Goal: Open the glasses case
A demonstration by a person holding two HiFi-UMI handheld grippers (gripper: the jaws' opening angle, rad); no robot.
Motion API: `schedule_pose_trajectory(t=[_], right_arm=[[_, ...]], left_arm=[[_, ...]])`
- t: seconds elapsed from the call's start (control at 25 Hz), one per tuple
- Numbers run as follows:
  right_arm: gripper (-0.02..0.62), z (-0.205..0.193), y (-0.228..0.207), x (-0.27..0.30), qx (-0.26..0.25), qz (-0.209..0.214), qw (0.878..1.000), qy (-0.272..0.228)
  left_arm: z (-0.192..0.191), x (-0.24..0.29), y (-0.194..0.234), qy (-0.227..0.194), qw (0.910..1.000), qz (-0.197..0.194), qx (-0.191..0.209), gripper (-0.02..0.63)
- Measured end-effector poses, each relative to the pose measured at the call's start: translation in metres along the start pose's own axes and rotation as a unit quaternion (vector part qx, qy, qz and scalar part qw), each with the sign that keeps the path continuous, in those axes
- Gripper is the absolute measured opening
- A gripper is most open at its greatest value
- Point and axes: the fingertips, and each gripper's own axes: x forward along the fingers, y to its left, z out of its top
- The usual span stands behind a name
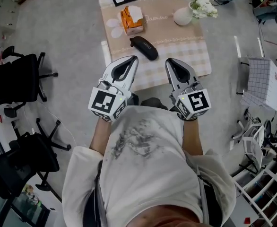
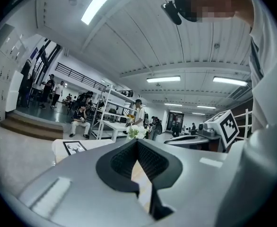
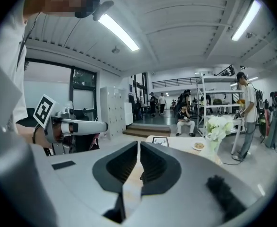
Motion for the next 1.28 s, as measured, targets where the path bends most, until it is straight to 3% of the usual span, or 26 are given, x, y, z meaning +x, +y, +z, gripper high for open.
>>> schedule_pose_trajectory(t=[0.28,1.28], right_arm=[[0.017,-0.028,-0.019,0.021,0.002,-0.006,0.999,0.038],[0.017,-0.132,-0.076,0.099,0.046,0.077,0.986,0.144]], left_arm=[[-0.032,0.021,0.015,0.027,0.9996,0.003,-0.009,0.009],[-0.125,0.089,0.046,0.121,0.9889,0.066,-0.056,0.009]])
